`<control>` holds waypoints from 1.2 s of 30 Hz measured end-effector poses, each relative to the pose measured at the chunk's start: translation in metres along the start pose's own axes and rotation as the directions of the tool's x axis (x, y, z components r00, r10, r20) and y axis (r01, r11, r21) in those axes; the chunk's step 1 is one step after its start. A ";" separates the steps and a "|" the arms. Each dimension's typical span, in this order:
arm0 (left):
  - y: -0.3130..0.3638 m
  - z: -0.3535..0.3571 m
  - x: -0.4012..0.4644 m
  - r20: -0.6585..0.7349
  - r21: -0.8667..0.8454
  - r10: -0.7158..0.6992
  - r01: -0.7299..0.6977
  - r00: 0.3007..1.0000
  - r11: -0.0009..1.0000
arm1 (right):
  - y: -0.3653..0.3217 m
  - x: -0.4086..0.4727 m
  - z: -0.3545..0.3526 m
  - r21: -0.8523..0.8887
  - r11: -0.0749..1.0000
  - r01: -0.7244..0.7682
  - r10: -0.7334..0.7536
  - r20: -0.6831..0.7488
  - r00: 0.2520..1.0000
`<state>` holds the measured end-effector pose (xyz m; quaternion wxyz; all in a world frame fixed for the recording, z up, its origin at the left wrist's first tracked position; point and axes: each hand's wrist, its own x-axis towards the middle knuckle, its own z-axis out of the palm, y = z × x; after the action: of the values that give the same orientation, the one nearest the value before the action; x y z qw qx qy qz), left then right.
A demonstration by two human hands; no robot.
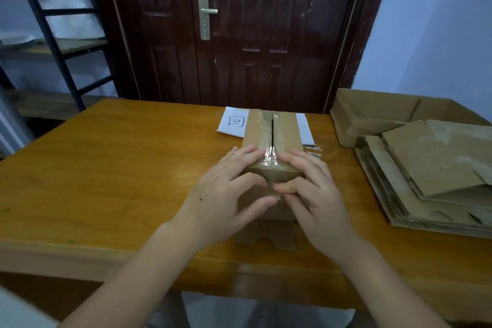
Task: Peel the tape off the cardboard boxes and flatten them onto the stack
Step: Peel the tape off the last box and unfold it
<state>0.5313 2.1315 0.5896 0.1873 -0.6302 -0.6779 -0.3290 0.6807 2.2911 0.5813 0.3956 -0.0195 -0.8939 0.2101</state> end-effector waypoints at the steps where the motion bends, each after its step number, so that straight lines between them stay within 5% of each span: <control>1: -0.001 0.000 0.000 -0.006 0.028 0.012 -0.012 1.000 1.000 | -0.001 0.000 0.001 0.007 1.000 -0.001 0.001 -0.005 1.000; 9: 0.000 0.009 0.003 -0.127 0.078 0.019 -0.009 0.992 0.997 | -0.008 0.001 -0.003 0.042 0.997 -0.061 0.059 0.037 0.998; 18: 0.000 0.004 -0.001 -0.048 0.027 0.007 -0.006 0.999 1.000 | -0.010 0.004 0.006 0.031 0.998 -0.049 0.052 -0.141 0.989; 28: -0.004 0.008 0.003 -0.117 0.045 0.018 -0.013 0.993 0.999 | -0.012 0.005 -0.001 0.096 0.989 -0.114 0.114 0.002 0.993; 36: 0.001 -0.001 0.005 -0.067 -0.017 -0.057 0.056 0.996 0.998 | -0.009 0.008 0.001 0.042 0.997 -0.067 0.070 -0.082 0.994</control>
<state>0.5316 2.1340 0.5939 0.1960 -0.6008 -0.6863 -0.3601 0.6757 2.2844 0.5900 0.4253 -0.0510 -0.8711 0.2402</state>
